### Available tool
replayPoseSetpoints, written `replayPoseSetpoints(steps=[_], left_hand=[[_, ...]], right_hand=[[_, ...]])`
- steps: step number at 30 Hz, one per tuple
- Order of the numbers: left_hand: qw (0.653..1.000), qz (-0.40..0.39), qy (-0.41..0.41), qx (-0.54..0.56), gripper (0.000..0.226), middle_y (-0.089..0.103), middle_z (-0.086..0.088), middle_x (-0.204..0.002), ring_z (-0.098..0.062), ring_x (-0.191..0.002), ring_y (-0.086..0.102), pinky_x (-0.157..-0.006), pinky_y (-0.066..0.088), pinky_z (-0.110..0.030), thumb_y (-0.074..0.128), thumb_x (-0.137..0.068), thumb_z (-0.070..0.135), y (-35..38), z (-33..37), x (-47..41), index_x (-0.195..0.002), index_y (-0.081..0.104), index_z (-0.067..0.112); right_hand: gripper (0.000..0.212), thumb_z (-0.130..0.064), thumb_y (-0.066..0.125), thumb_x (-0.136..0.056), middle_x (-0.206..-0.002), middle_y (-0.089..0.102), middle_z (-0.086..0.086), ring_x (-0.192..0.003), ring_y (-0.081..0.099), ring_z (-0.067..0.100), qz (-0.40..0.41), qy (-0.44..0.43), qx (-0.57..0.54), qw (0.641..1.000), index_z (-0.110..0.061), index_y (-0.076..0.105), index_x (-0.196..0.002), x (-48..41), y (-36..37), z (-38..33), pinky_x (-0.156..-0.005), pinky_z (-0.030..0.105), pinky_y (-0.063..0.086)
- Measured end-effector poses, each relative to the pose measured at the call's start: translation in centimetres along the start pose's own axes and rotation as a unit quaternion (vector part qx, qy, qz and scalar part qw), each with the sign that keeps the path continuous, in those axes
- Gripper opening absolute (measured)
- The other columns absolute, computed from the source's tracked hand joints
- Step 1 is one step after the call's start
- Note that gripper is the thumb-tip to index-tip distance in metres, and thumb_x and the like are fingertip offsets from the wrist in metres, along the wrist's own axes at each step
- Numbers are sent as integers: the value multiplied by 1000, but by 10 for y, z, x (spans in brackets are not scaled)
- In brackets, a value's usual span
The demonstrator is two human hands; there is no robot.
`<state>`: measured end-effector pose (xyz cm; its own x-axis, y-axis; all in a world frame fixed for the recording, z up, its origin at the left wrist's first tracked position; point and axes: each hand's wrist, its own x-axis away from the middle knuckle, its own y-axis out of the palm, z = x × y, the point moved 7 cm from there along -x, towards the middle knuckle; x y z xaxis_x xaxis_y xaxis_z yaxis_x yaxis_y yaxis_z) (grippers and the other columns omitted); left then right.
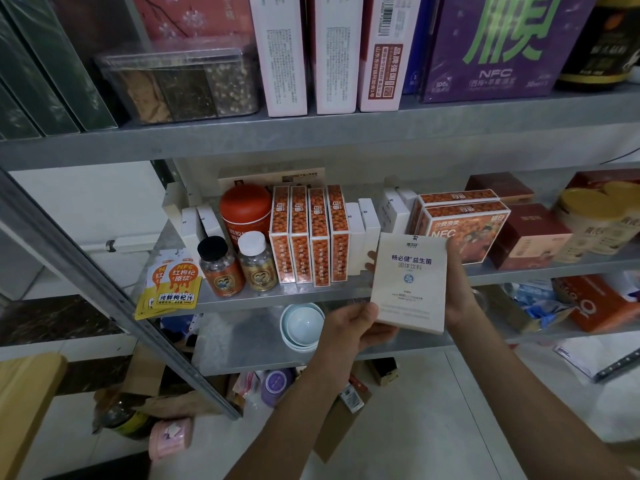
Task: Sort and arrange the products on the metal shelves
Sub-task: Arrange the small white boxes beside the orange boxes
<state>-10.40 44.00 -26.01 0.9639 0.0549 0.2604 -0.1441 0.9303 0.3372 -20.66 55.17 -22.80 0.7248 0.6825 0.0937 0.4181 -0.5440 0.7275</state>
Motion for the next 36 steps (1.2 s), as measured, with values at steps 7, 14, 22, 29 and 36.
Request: replayPoseSetpoints(steps=[7, 14, 22, 29, 36], left_hand=[[990, 88, 35, -107, 21, 69, -5, -120, -19, -104, 67, -93, 55, -37, 61, -95, 25, -4, 5, 0, -115, 62, 20], [955, 115, 166, -220, 86, 33, 11, -131, -1, -126, 35, -95, 44, -9, 82, -75, 36, 20, 15, 10, -142, 27, 30], [960, 103, 154, -208, 56, 47, 10, -130, -9, -117, 51, -77, 54, -12, 77, -78, 35, 11, 22, 5, -124, 45, 38], [989, 41, -77, 117, 54, 66, -15, -120, -33, -103, 69, -70, 59, -36, 57, -85, 55, -1, -3, -5, -125, 56, 18], [998, 51, -16, 39, 54, 68, 2, -123, -18, -111, 66, -91, 56, -38, 50, -79, 65, -7, 1, -11, -121, 58, 33]], right_hand=[[86, -70, 83, -48, -116, 68, 14, -102, 67, 33, -21, -8, -15, 1000, -17, 72, -115, -10, 1, 16, -81, 47, 57], [74, -76, 75, -52, -109, 71, 15, -95, 70, 30, 58, -57, 21, 996, -22, 78, -103, -16, 2, 18, -77, 44, 59], [77, -68, 67, -70, -119, 60, 17, -105, 63, 33, 93, -20, 83, 992, -16, 60, -126, -12, 0, 15, -92, 50, 53], [35, -27, 72, -82, -103, 66, 6, -99, 67, 21, 103, -20, 152, 983, -20, 63, -115, -3, -25, 2, -90, 40, 54], [35, -12, 70, -82, -103, 70, 6, -96, 70, 24, 251, -80, 174, 949, -13, 60, -115, 10, -32, -6, -74, 36, 59]])
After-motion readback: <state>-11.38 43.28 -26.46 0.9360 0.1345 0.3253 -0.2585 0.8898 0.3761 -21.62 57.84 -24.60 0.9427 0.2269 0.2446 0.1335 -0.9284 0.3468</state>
